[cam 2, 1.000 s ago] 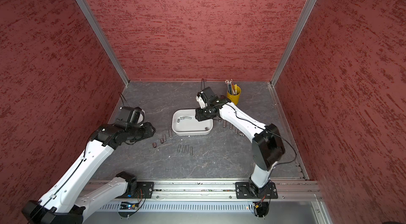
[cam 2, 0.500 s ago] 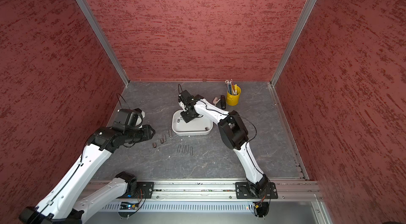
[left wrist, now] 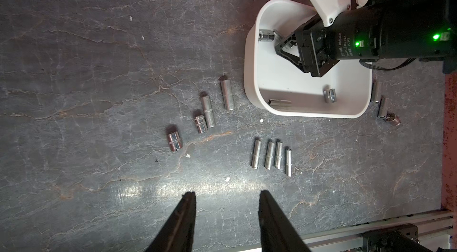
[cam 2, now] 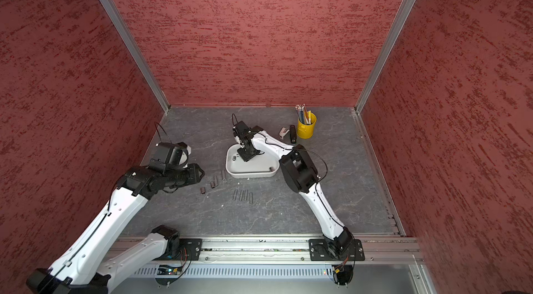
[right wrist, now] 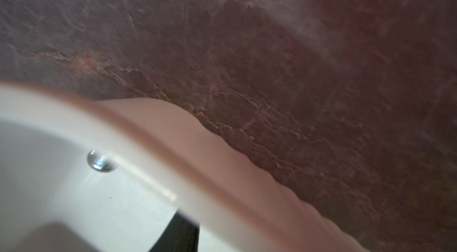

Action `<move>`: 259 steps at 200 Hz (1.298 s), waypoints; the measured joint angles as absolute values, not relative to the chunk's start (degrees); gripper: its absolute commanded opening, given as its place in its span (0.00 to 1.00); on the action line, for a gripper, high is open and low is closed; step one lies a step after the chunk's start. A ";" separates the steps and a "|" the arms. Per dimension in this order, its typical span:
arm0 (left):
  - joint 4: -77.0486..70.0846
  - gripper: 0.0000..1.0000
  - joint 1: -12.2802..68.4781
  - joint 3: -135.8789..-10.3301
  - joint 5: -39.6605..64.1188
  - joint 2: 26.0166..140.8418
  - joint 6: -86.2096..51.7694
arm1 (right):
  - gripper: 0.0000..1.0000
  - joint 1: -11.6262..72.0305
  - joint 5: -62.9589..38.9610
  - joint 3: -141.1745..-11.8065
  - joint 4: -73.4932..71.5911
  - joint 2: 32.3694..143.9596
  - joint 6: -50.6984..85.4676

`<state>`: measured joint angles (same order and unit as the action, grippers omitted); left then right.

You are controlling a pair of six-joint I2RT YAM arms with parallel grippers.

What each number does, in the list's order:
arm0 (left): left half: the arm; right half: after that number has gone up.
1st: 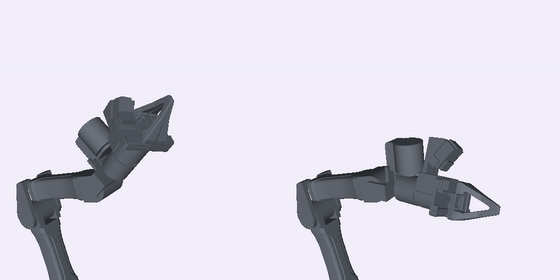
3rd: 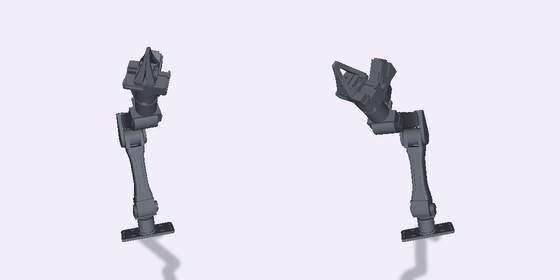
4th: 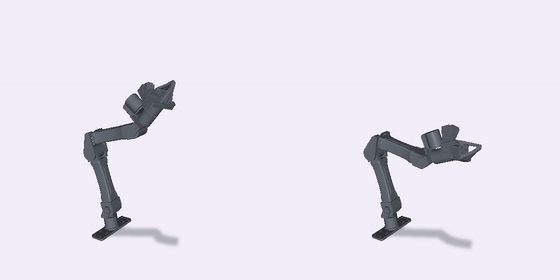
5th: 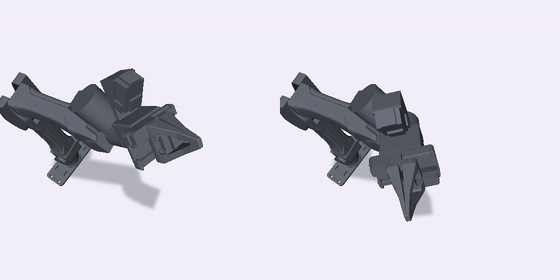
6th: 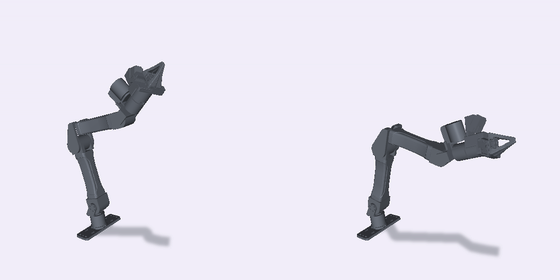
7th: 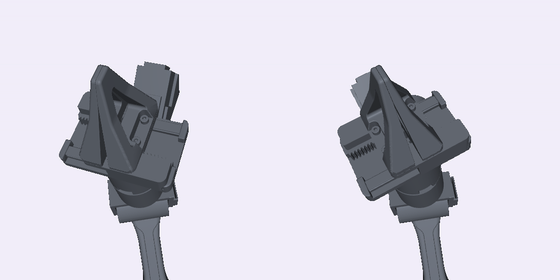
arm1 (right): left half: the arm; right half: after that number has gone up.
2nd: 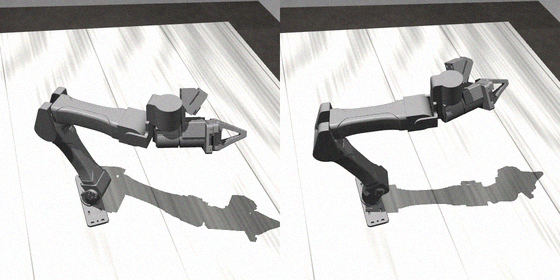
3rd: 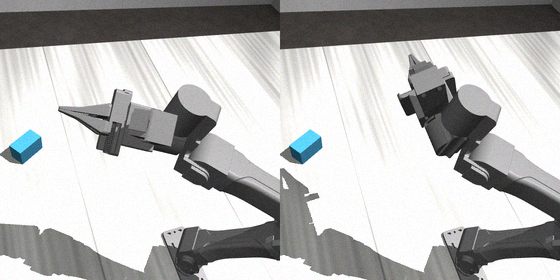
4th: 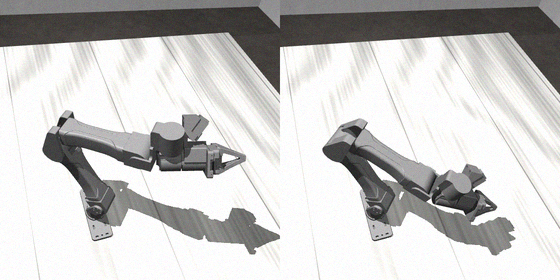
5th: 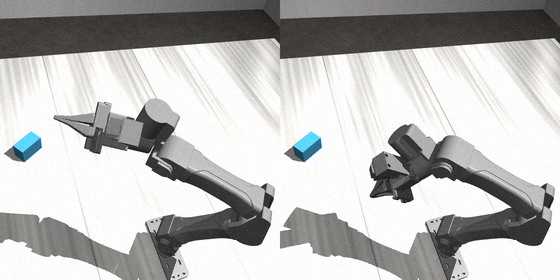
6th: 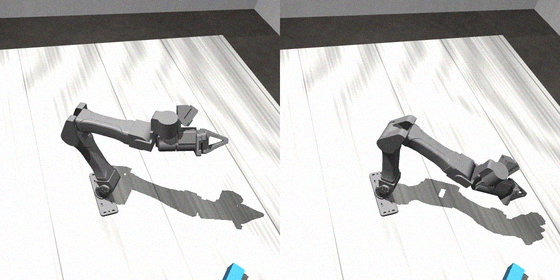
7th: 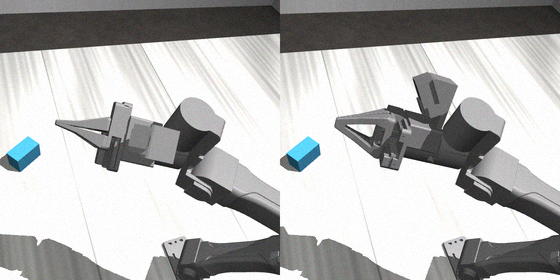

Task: Take out the socket from the storage box
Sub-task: Pick up the socket head from the storage box, then place the socket head at the center of the board.

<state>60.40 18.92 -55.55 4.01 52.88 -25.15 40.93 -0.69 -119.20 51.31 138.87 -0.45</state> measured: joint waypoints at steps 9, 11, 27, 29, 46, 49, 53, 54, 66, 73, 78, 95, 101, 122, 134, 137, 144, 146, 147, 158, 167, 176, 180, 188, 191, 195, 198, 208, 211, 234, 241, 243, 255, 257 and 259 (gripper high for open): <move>60.40 0.44 18.92 -55.53 3.99 52.88 -25.15 | 0.29 41.08 -0.58 -119.20 51.27 138.89 -0.47; 60.40 0.44 18.92 -55.53 3.99 52.88 -25.15 | 0.28 41.10 -0.56 -119.20 51.31 138.91 -0.43; 60.40 0.44 18.92 -55.51 4.01 52.88 -25.15 | 0.23 41.25 -0.14 -119.20 51.31 139.00 -0.12; 60.40 0.44 18.92 -55.48 3.99 52.88 -25.15 | 0.23 41.30 -0.08 -119.20 51.29 139.00 -0.27; 60.40 0.44 18.92 -55.48 4.01 52.88 -25.15 | 0.19 41.58 0.38 -119.17 51.31 139.00 0.25; 60.40 0.44 18.92 -55.48 3.99 52.88 -25.15 | 0.18 41.67 0.51 -119.17 51.29 139.00 0.45; 60.40 0.44 18.92 -55.48 3.99 52.88 -25.15 | 0.18 41.78 0.67 -119.17 51.31 139.00 0.67; 60.40 0.44 18.92 -55.48 3.99 52.88 -25.15 | 0.18 41.80 0.69 -119.17 51.31 139.00 0.71; 60.40 0.44 18.92 -55.48 3.99 52.88 -25.15 | 0.16 42.17 1.10 -119.17 51.31 138.98 1.43; 60.40 0.45 18.92 -55.48 3.99 52.88 -25.15 | 0.15 42.35 1.37 -118.98 51.24 138.85 1.96; 60.40 0.44 18.92 -55.48 3.99 52.88 -25.15 | 0.15 42.48 1.48 -118.63 51.20 138.63 2.46; 60.40 0.45 18.92 -55.46 3.99 52.88 -25.15 | 0.14 42.72 1.74 -117.01 51.37 137.16 4.38; 60.40 0.45 18.92 -55.46 3.99 52.88 -25.15 | 0.13 42.72 1.76 -116.29 51.46 136.35 5.15; 60.40 0.45 18.92 -55.40 3.99 52.93 -25.15 | 0.13 42.72 1.80 -113.78 52.21 132.46 8.19; 60.38 0.45 18.92 -55.37 4.01 52.99 -25.15 | 0.13 42.72 1.83 -112.81 52.77 129.60 10.26; 60.38 0.45 18.92 -55.37 4.01 52.99 -25.15 | 0.13 42.72 1.83 -112.53 52.88 128.73 10.81; 60.40 0.45 18.92 -55.37 4.01 53.01 -25.15 | 0.13 42.72 1.83 -112.05 53.23 126.78 12.27; 60.40 0.45 18.92 -55.37 4.01 53.04 -25.15 | 0.13 42.72 1.83 -111.90 53.30 126.15 12.69; 60.38 0.45 18.92 -55.37 4.01 53.06 -25.15 | 0.13 42.72 1.83 -111.83 53.34 125.91 12.86; 60.38 0.45 18.92 -55.37 4.01 53.21 -25.15 | 0.13 42.72 1.76 -110.30 53.45 122.26 15.38; 60.38 0.45 18.92 -55.37 4.01 53.39 -25.15 | 0.13 42.72 1.76 -108.64 53.87 118.89 17.47; 60.38 0.45 18.92 -55.35 4.01 53.47 -25.15 | 0.13 42.72 1.74 -106.34 53.87 115.35 19.68; 60.38 0.45 18.92 -55.33 4.03 53.47 -25.15 | 0.13 42.72 1.72 -105.10 53.93 113.71 20.71; 60.38 0.45 18.92 -55.33 4.05 53.52 -25.15 | 0.12 42.74 1.69 -102.24 53.98 110.26 22.57; 60.38 0.45 18.92 -55.33 4.05 53.52 -25.15 | 0.12 42.76 1.65 -101.14 53.91 109.16 23.20; 60.38 0.45 18.92 -55.33 4.05 53.52 -25.15 | 0.12 42.78 1.65 -99.55 54.02 107.33 24.21; 60.38 0.45 18.92 -55.33 4.05 53.52 -25.15 | 0.12 42.83 1.58 -98.41 54.04 106.21 24.82; 60.38 0.45 18.92 -55.33 4.10 53.56 -25.15 | 0.12 42.94 1.41 -94.30 53.98 102.26 26.94; 60.38 0.45 18.92 -55.33 4.10 53.56 -25.12 | 0.12 43.03 1.26 -92.77 53.82 100.95 27.57; 60.36 0.45 18.92 -55.31 4.21 53.58 -25.12 | 0.13 44.14 0.23 -82.52 53.43 93.12 32.12; 60.36 0.45 18.92 -55.29 4.21 53.60 -25.12 | 0.13 44.80 0.01 -79.57 53.39 91.42 33.43; 60.36 0.45 18.92 -55.29 4.21 53.60 -25.12 | 0.13 45.06 -0.01 -78.74 53.23 90.98 33.82; 60.34 0.45 18.92 -55.29 4.21 53.63 -25.12 | 0.13 46.85 -0.51 -73.95 52.58 89.06 36.27; 60.34 0.45 18.92 -55.29 4.21 53.63 -25.12 | 0.13 47.07 -0.62 -73.45 52.47 88.92 36.47; 60.34 0.45 18.92 -55.29 4.21 53.63 -25.12 | 0.12 47.42 -0.75 -72.73 52.34 88.77 36.86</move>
